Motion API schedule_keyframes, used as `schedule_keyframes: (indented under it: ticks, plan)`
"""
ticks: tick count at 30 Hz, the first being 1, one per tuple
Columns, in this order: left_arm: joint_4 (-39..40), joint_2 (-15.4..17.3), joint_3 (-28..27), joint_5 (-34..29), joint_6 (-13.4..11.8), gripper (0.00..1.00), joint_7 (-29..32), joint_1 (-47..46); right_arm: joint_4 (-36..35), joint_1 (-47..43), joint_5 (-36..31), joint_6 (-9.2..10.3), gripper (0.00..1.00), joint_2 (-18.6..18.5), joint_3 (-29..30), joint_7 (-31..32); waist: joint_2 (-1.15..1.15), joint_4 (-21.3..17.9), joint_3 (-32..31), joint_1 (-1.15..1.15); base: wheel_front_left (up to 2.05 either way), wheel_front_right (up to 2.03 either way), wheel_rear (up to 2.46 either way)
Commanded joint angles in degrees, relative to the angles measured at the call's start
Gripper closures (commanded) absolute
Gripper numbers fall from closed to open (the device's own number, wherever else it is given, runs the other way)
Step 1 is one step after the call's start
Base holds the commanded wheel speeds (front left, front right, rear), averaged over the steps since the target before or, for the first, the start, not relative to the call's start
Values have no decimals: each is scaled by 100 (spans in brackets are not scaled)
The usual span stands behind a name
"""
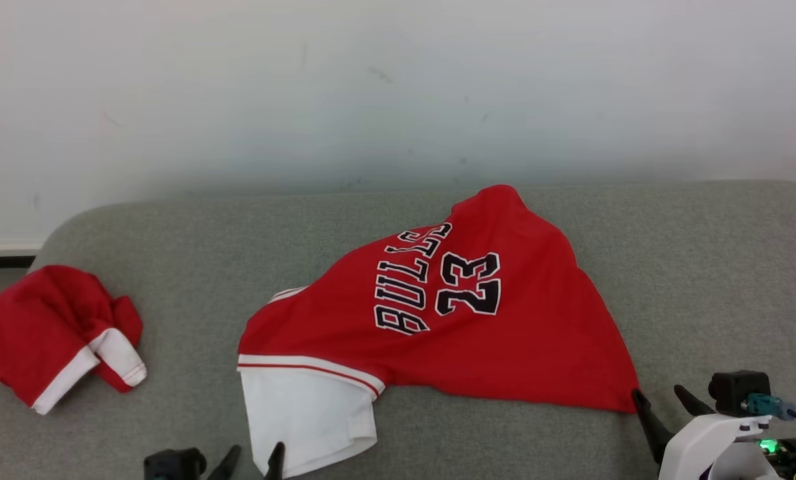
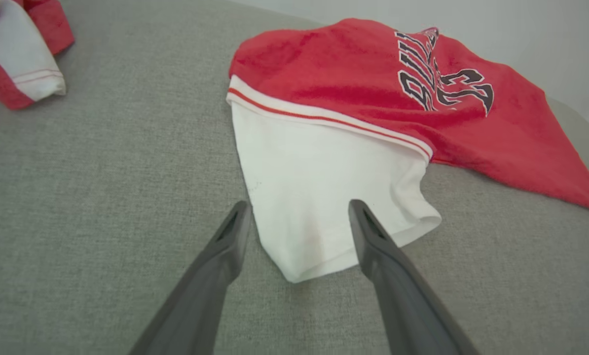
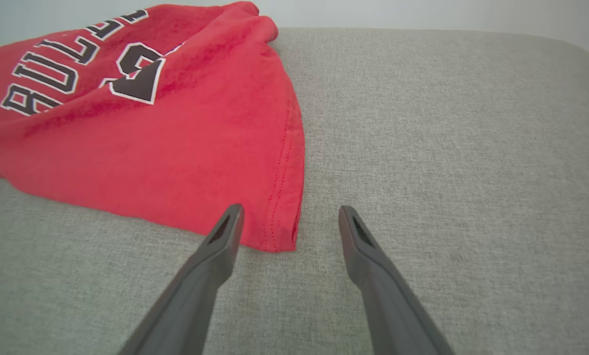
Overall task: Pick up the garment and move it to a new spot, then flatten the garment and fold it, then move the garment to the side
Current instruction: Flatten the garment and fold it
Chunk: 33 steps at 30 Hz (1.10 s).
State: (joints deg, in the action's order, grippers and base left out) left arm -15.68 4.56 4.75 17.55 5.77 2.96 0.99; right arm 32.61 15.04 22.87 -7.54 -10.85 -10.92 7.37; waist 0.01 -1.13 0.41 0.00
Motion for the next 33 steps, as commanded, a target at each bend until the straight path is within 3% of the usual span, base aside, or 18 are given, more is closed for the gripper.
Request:
schedule_keyframes:
  ticks: [1,15,22,23,24,25,26,27,33]
  plan:
    - [-14,31,4,38,-1,0,42,-93,48,98,48,11,0,4,13,2,-1,8,28,0,0,0,0]
    - [-354,51,140,131,-192,0,902,-402,1120,760,673,11,0,126,-415,180,-1,108,413,0,0,0,0]
    - [-479,17,359,185,-99,0,1129,-616,1579,970,813,11,0,213,-633,113,-1,200,572,0,0,0,0]
    - [-482,12,390,205,-81,25,1158,-633,1638,983,844,10,10,231,-678,120,-1,211,583,0,0,0,0]
    - [-494,7,415,233,-70,55,1181,-634,1692,994,881,4,35,254,-730,141,-1,221,590,0,0,0,0]
    - [-496,-1,439,247,-56,69,1198,-639,1740,1005,929,-1,55,280,-772,144,-1,231,595,0,0,0,0]
    - [-494,-3,454,260,-48,86,1206,-643,1776,1013,971,-4,68,292,-812,128,-1,240,597,0,0,0,0]
    - [-491,1,461,264,-50,100,1208,-639,1815,1023,1017,-9,100,293,-848,102,-1,250,595,0,0,0,0]
    - [-460,68,440,330,-49,100,1140,-536,2020,1031,1237,-6,100,283,-1026,-3,-1,261,467,0,0,0,0]
